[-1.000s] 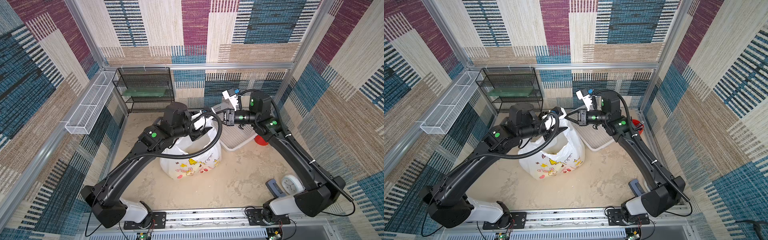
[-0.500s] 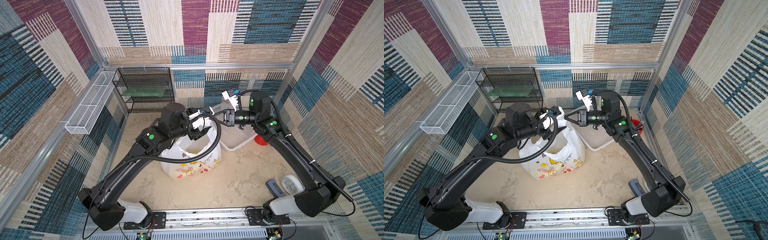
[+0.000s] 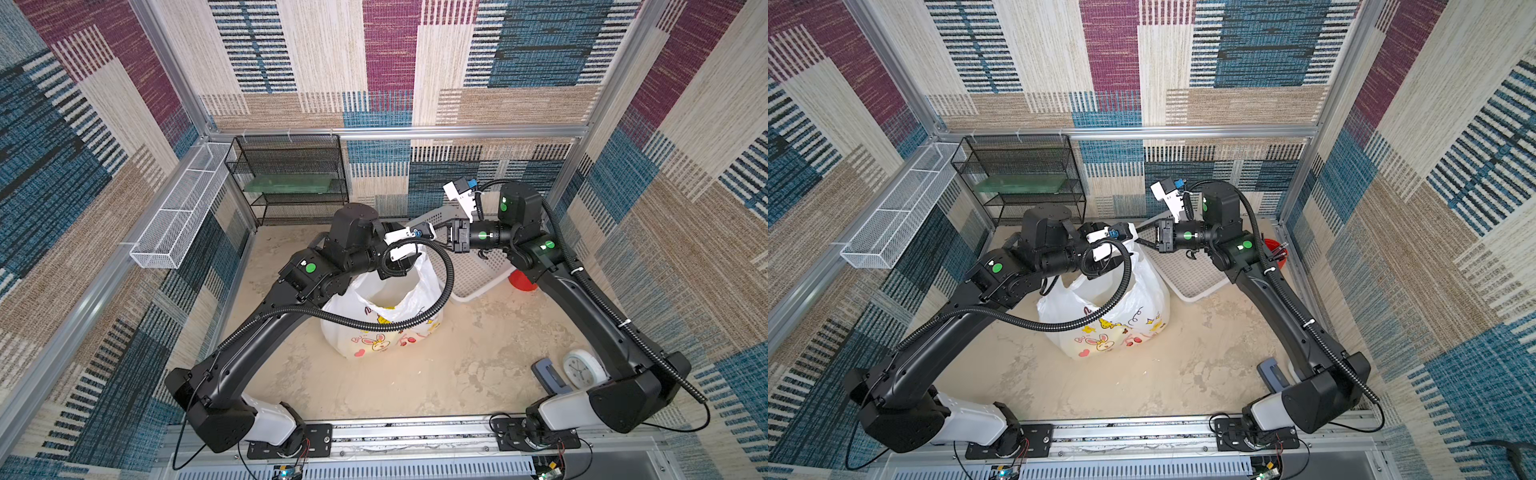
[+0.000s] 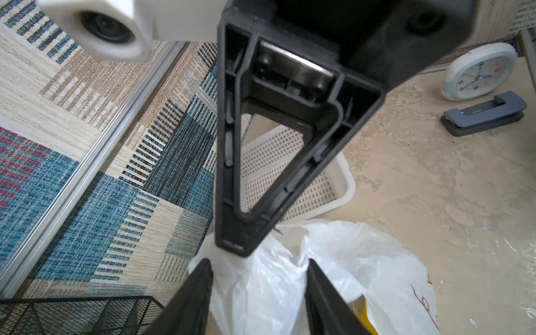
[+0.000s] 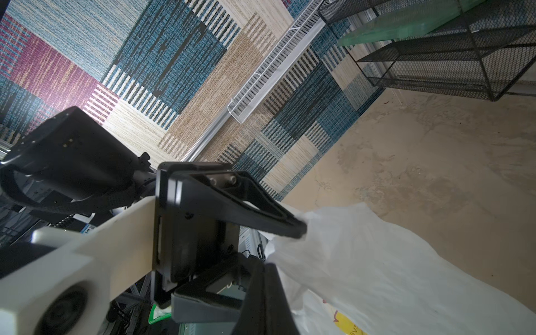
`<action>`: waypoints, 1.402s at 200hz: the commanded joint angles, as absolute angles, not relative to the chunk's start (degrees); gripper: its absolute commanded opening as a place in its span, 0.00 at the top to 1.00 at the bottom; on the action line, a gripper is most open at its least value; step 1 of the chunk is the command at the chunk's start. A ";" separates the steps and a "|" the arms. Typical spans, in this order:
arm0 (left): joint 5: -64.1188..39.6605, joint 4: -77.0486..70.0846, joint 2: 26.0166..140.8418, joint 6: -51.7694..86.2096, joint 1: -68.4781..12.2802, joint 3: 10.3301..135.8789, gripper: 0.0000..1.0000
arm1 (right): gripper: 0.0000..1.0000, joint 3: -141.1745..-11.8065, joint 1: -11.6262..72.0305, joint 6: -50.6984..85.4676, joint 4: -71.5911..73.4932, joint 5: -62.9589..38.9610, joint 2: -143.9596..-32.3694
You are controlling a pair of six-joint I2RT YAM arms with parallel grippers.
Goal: Place the banana into a plastic bag & tie a knot
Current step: Adjust the plastic bag at the center of the board.
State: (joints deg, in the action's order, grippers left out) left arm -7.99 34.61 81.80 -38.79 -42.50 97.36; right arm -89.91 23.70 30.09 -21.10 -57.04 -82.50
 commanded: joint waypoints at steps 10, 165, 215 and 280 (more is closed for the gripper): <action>-9.40 34.19 82.00 -38.42 -42.45 97.86 0.78 | 1.00 -90.35 23.71 29.79 -20.92 -58.16 -82.40; -8.04 48.51 83.88 -15.14 -42.54 107.43 1.00 | 0.05 -48.29 48.93 -13.82 19.09 5.50 -55.28; -8.20 50.11 83.92 -10.87 -42.54 108.09 1.00 | 0.04 -56.58 50.97 -17.02 23.91 16.66 -67.04; -8.09 49.83 83.06 -7.66 -42.63 108.46 1.00 | 0.35 -60.77 49.74 -11.19 21.58 10.29 -74.00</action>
State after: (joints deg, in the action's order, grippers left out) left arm -0.38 48.93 83.35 -10.96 -42.04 108.18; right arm -61.17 49.84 -13.10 19.88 10.90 -72.95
